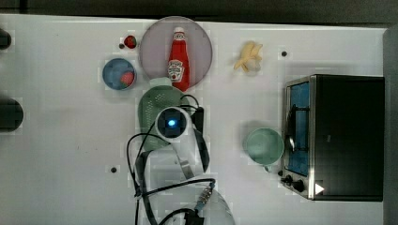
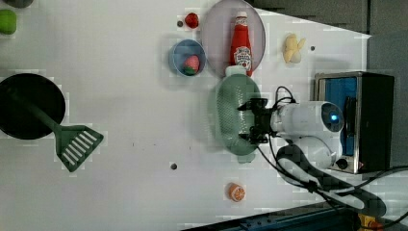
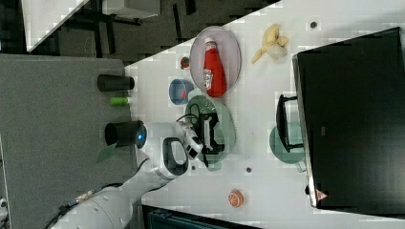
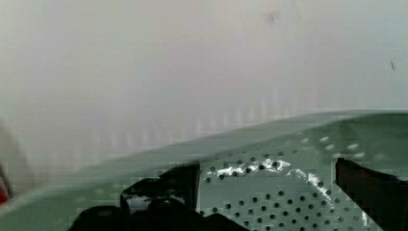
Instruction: Drag strainer left to right.
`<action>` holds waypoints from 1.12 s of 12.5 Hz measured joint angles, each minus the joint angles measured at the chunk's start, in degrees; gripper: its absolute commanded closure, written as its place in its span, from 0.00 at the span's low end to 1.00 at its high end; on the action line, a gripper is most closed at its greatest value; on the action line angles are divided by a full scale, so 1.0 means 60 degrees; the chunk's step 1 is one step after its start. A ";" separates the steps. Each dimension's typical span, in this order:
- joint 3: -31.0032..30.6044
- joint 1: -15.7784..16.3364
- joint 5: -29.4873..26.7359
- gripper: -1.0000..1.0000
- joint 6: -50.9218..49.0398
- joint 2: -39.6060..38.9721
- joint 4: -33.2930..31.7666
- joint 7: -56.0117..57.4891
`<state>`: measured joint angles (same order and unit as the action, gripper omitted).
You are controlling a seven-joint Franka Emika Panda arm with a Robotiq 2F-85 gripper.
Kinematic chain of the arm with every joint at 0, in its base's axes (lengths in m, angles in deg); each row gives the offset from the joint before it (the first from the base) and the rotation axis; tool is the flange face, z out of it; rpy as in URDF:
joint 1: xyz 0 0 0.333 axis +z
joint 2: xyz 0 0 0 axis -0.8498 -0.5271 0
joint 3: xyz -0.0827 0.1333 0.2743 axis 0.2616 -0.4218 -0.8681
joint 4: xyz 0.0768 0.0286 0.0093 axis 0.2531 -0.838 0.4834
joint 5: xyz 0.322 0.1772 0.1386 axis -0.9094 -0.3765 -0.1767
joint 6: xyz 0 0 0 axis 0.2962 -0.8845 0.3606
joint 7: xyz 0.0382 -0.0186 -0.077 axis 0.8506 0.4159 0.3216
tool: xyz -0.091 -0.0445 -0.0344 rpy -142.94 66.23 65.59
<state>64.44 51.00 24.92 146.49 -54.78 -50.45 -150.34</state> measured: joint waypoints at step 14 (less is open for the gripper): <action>0.2467 -0.0321 0.0110 0.00 0.0494 0.0040 -0.0037 0.2919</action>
<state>79.24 49.08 25.58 149.46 -54.54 -50.67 -132.83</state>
